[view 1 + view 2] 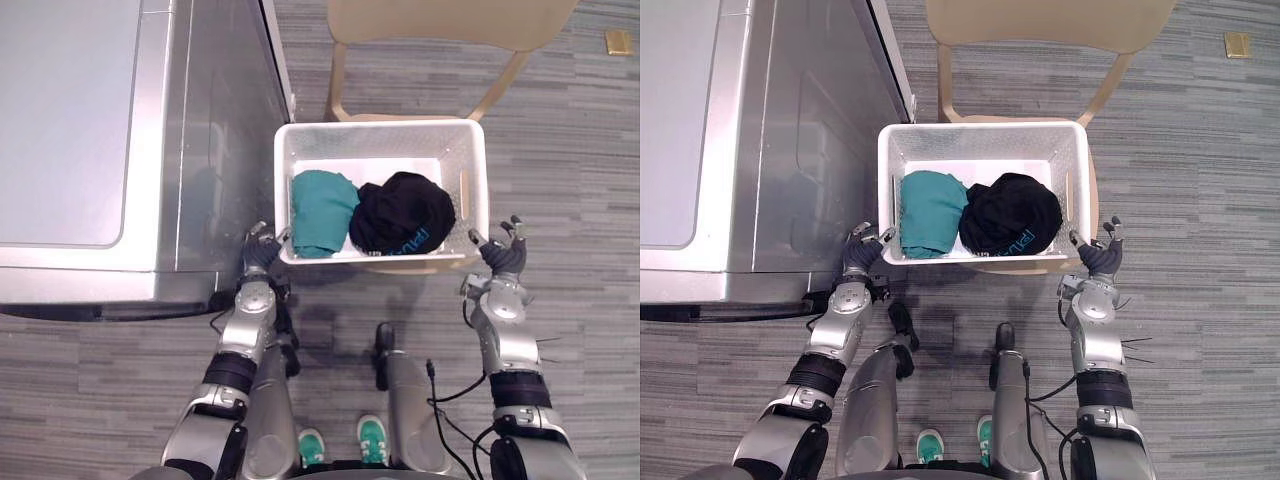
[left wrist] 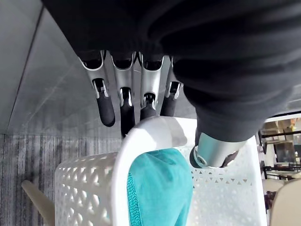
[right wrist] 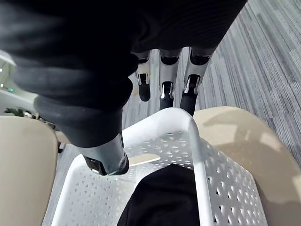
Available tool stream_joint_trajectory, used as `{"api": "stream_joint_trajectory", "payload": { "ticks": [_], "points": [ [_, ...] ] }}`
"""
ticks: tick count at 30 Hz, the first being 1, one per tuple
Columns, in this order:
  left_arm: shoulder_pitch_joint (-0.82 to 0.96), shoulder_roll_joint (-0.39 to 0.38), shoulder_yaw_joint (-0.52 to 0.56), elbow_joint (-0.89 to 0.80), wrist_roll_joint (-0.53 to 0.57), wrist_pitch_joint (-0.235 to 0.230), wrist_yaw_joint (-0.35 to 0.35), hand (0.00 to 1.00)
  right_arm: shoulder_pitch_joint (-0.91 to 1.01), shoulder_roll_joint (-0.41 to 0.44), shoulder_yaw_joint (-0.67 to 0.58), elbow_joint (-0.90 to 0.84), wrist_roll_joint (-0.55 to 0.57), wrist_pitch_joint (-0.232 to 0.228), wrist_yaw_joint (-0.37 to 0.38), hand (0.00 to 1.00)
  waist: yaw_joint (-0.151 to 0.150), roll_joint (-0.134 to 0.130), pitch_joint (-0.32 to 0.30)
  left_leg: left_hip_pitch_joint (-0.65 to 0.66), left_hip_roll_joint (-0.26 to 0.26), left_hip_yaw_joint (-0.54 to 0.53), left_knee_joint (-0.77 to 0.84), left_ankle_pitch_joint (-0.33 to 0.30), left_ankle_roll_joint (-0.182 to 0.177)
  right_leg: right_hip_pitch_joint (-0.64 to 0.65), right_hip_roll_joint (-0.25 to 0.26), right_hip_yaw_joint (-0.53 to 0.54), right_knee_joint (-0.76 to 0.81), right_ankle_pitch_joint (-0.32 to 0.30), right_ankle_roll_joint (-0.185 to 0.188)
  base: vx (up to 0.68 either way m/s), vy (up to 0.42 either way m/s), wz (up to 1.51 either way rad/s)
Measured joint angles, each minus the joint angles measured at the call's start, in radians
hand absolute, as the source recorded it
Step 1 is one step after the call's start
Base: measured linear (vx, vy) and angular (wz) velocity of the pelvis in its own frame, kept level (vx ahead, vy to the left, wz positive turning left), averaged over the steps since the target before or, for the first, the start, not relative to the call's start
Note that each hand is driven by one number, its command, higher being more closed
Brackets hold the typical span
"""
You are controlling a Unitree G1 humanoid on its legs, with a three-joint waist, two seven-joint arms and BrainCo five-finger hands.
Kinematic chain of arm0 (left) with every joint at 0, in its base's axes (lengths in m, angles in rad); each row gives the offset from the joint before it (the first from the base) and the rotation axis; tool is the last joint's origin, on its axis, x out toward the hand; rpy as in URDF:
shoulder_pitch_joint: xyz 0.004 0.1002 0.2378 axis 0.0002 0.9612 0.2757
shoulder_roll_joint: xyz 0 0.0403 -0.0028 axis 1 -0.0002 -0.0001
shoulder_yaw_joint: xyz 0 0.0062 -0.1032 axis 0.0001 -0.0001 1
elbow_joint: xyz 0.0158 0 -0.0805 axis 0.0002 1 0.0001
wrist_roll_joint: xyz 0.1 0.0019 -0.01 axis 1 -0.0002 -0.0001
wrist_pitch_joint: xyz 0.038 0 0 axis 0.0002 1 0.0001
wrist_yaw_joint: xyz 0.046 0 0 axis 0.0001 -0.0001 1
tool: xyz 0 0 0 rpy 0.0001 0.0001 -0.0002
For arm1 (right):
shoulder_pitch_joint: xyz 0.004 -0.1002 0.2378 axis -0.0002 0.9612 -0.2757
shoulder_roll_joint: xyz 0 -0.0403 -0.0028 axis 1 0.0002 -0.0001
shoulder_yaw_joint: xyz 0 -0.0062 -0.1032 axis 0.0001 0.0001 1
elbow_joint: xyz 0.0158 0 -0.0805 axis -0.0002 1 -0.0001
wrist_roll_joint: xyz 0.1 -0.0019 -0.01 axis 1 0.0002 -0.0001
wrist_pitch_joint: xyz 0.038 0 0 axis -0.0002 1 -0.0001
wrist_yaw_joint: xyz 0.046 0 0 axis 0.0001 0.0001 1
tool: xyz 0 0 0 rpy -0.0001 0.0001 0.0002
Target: Pick up the laundry basket with both hands and put the clothes into the washing machine.
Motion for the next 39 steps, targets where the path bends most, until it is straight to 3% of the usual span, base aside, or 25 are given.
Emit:
{"api": "stream_joint_trajectory", "payload": {
  "ticks": [9,13,21,26,31,35,39],
  "points": [
    [0.117,-0.008,0.000,-0.119,-0.006,-0.001,-0.033,0.00,0.168,0.022,0.001,-0.131,-0.020,-0.011,0.023,0.00,0.011,0.000,0.000,0.072,0.001,0.012,-0.026,-0.002,0.002,0.062,-0.001,-0.010,0.002,-0.021,-0.002,-0.01,-0.004,0.02],
    [0.209,-0.018,0.001,-0.201,-0.006,-0.002,-0.066,0.00,0.283,0.031,-0.006,-0.271,-0.095,-0.019,0.045,0.00,0.016,-0.002,-0.004,0.126,-0.001,0.008,-0.065,0.002,-0.005,0.123,-0.002,-0.028,-0.031,-0.022,-0.004,0.06,-0.010,0.08],
    [0.438,-0.073,0.011,-0.209,-0.003,-0.006,-0.142,0.00,0.450,0.105,-0.056,-0.281,-0.162,-0.028,0.114,0.00,0.021,-0.001,-0.129,0.239,-0.035,-0.016,-0.165,0.029,-0.032,0.242,-0.016,-0.088,-0.098,-0.022,-0.004,0.11,-0.022,0.14],
    [0.500,-0.087,0.016,-0.100,0.015,0.001,-0.153,0.00,0.478,0.142,-0.061,-0.157,-0.170,-0.028,0.141,0.00,0.023,-0.006,-0.203,0.310,-0.053,-0.018,-0.210,0.031,-0.035,0.329,-0.018,-0.103,-0.161,-0.022,-0.003,0.08,-0.027,0.07],
    [0.512,-0.058,0.163,0.114,0.048,0.005,-0.148,0.00,0.470,0.146,-0.061,0.067,-0.169,-0.026,0.163,0.00,0.026,-0.013,-0.263,0.395,-0.069,-0.022,-0.301,0.065,-0.054,0.393,-0.017,-0.108,-0.201,-0.022,-0.003,0.03,-0.013,0.02],
    [0.512,0.001,0.211,0.266,0.097,0.007,-0.147,0.00,0.460,0.144,-0.063,0.242,-0.170,-0.024,0.179,0.00,0.027,-0.014,-0.273,0.444,-0.081,-0.025,-0.376,0.104,-0.053,0.417,-0.013,-0.106,-0.215,-0.018,0.001,-0.02,0.001,0.04],
    [0.527,-0.002,0.229,0.321,0.113,0.007,-0.147,0.00,0.445,0.144,-0.063,0.330,-0.169,-0.024,0.193,0.00,0.029,-0.021,-0.268,0.469,-0.082,0.002,-0.385,0.106,-0.053,0.414,-0.013,-0.079,-0.214,0.011,0.010,-0.04,0.038,-0.19]
  ]
}}
